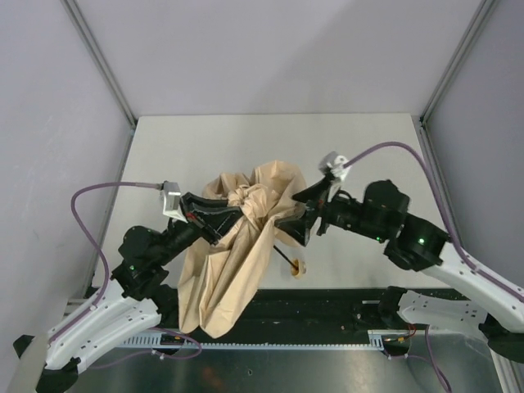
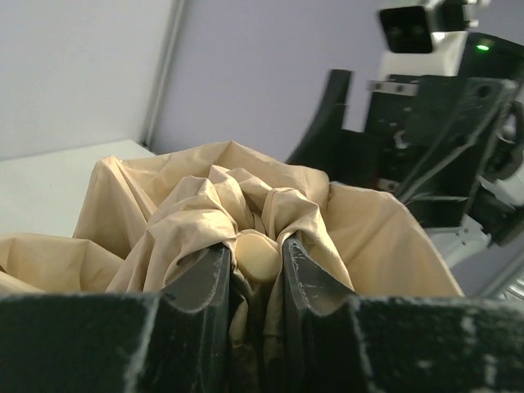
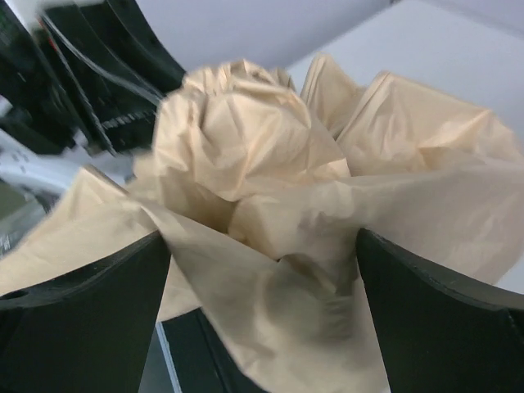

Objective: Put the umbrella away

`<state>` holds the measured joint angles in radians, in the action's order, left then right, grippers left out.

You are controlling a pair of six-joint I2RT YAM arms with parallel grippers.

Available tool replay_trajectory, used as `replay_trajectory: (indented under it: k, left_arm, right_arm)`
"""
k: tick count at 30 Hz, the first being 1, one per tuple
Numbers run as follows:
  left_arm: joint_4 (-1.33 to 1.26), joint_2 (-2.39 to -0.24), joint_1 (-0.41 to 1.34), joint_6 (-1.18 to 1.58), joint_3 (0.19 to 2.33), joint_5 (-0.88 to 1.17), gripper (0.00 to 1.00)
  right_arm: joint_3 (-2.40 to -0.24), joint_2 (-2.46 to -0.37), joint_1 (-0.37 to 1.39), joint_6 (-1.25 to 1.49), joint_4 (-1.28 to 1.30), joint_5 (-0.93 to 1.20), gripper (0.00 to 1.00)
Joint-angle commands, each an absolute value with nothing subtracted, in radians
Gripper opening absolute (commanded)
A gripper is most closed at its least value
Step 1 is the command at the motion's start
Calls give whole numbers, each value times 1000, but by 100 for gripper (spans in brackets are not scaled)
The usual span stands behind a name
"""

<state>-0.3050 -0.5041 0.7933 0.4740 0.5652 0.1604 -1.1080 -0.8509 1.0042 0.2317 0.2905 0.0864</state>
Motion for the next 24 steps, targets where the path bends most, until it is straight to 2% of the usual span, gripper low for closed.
replay_trajectory:
  k: [1,3,7,11,15,20,22,24]
  left_arm:
    - [-362,-497,791,543,640,262,0]
    - [-364,-500,791,564,644,275,0]
    - [-365,-490,791,597,637,261,0]
    - [-364,-495,791,620,641,286,0]
    - [-359,-480,792,624,631,170,0]
    - [-318,-534,791,517,659,-105,0]
    - [-314,-582,790,460,684,-158,0]
    - [-313,-625,791,415,705,-197,0]
  right_arm:
    - [-1141,-899,974,152,329,314,99]
    - [-1142,-900,992,149,333,314,99]
    - [-1141,-835,1022,144,395,158,99]
    - [-1124,-815,1028,176,380,185,99]
    - [-1131,-763,1119,278,410,-15,97]
    - [-1133,-737,1335,379,317,-148,69]
    - [-1136,-779,1431,350,253,-211,63]
    - [-1164,-863,1499,301,208,-252,61]
